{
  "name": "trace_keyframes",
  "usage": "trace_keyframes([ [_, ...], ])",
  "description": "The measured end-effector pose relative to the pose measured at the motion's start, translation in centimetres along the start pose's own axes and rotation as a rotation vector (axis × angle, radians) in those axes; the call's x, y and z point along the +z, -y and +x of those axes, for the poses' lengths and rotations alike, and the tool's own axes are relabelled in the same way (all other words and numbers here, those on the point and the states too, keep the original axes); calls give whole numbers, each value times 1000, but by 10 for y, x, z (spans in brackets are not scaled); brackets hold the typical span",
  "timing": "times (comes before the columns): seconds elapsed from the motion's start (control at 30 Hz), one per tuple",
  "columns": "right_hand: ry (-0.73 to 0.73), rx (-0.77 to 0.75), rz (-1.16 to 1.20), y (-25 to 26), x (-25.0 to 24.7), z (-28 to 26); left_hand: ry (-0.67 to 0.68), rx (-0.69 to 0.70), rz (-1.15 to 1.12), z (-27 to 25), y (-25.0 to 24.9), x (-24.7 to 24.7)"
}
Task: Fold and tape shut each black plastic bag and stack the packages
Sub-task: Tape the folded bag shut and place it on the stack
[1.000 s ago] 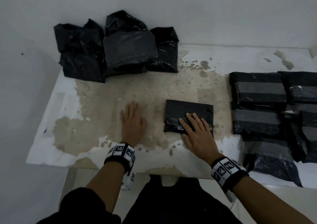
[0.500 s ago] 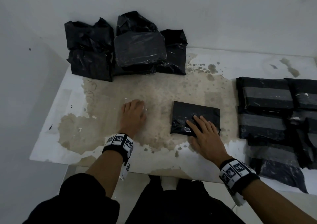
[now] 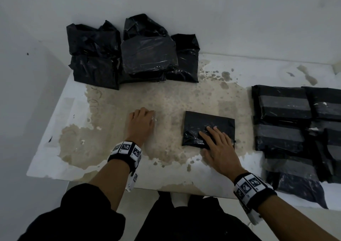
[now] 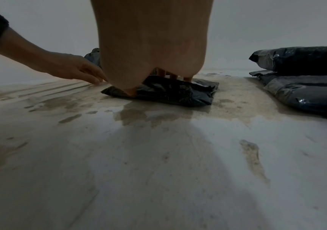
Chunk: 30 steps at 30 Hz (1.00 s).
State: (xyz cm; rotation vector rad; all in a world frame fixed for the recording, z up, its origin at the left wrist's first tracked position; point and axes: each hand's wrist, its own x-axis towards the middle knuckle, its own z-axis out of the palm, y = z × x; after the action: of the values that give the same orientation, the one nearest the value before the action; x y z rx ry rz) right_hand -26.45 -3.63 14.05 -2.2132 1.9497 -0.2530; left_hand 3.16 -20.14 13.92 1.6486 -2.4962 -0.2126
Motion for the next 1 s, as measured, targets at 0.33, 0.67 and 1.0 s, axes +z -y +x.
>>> trace_keyframes([
  [0.33,-70,8,54,2,-6,6,-3,-38,-25,6,-1,-9],
  [0.67,-172,-38,122,16,-25,33,292,122,-399,-6,-7,-64],
  [1.0,364,21,868,67,-69,82,183,53,-849,2,-51,-144],
])
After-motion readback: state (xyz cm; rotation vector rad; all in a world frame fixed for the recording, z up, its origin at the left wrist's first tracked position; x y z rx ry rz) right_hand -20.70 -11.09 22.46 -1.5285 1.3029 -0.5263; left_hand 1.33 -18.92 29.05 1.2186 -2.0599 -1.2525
